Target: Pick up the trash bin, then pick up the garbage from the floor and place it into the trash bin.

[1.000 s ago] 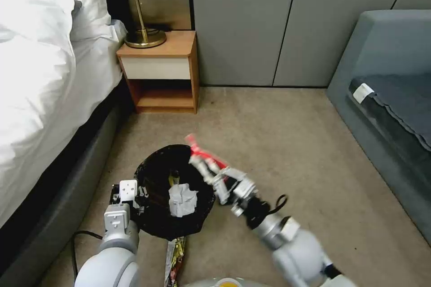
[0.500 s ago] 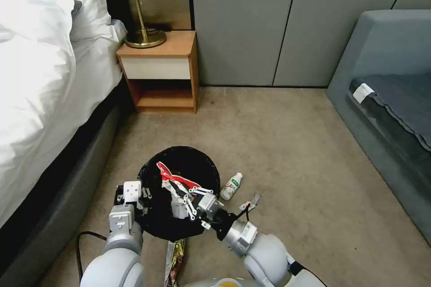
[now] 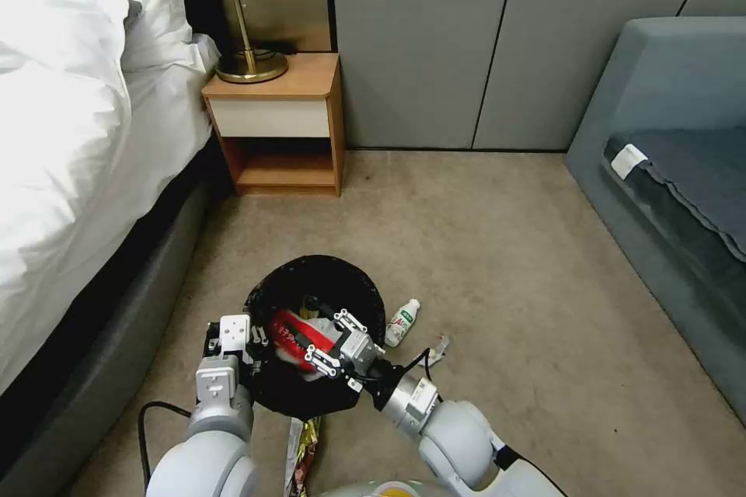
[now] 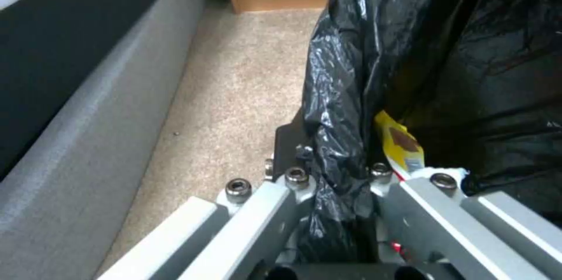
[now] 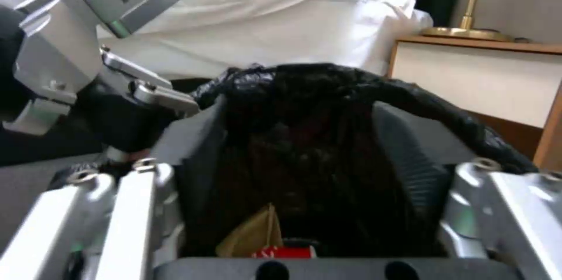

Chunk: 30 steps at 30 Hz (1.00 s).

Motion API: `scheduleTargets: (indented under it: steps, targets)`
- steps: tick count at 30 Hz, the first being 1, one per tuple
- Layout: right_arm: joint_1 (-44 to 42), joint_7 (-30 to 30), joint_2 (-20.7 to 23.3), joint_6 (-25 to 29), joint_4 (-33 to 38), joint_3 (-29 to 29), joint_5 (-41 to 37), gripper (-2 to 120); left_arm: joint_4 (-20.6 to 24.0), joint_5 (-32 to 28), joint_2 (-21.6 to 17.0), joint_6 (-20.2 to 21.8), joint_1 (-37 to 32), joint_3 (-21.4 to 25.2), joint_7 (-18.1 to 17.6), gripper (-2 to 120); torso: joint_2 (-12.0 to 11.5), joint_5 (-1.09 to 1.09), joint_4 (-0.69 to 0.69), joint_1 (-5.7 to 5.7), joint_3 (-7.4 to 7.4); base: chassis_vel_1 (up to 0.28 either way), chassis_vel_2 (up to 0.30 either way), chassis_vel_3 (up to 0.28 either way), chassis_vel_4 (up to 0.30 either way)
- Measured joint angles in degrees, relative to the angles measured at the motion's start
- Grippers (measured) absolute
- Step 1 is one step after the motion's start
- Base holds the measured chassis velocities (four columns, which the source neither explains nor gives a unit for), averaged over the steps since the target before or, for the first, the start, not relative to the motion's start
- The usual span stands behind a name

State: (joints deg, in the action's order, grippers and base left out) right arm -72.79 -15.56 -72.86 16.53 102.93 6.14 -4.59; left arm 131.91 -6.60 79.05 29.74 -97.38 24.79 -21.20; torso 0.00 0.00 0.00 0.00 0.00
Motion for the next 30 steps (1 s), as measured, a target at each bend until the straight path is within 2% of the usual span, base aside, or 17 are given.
scheduleTargets:
  steps: [5,6,9,14,17,18,21,27,30]
  targets:
    - [-0.84,-0.17,0.19,0.0,0.34,-0.45,0.29,84,0.28,-0.11,-0.13,-0.02,-0.01,0.14,0.01,0,0.0,0.0,0.0,0.0,0.0,0.0,0.0,0.0,0.0]
    - [-0.84,-0.17,0.19,0.0,0.34,-0.45,0.29,84,0.28,-0.11,-0.13,-0.02,-0.01,0.14,0.01,0,0.0,0.0,0.0,0.0,0.0,0.0,0.0,0.0,0.0]
    - [-1.32,-0.25,0.26,0.06,1.03,-1.08,0.43,97,0.4,-0.19,-0.18,-0.02,-0.01,0.16,0.02,0,0.0,0.0,0.0,0.0,0.0,0.0,0.0,0.0,0.0]
    - [-2.18,0.37,0.69,0.28,3.86,-2.67,0.81,100,0.43,-0.3,-0.28,-0.02,-0.04,0.4,0.04,0,0.0,0.01,0.01,0.0,0.0,0.0,0.0,0.0,0.0]
    - [-4.6,4.06,1.37,-0.27,12.82,-6.97,2.01,100,0.43,-0.77,-0.67,-0.03,0.14,1.11,0.06,0,0.0,0.02,0.01,0.0,0.0,0.0,0.0,0.0,0.0]
    - [-4.6,4.06,1.37,-0.27,12.82,-6.97,2.01,100,0.43,-0.77,-0.67,-0.03,0.14,1.11,0.06,0,0.0,0.02,0.01,0.0,0.0,0.0,0.0,0.0,0.0]
    - [-8.62,10.78,1.66,-2.59,22.56,-12.69,2.51,100,0.29,-1.4,-0.99,-0.04,0.66,1.52,0.05,0,0.0,0.0,-0.01,0.0,0.0,0.0,0.0,0.0,0.0]
    - [-11.86,15.69,1.65,-4.25,26.21,-16.28,3.46,100,0.02,-1.68,-1.15,-0.04,0.91,1.59,0.1,0,0.0,0.0,-0.02,0.0,0.0,0.0,0.0,0.0,0.0]
    - [-16.08,18.95,1.11,-5.43,28.33,-19.41,4.32,100,-0.1,-2.01,-1.23,-0.04,1.04,1.67,0.1,0,0.0,0.01,0.01,0.0,0.0,0.0,0.0,0.0,0.0]
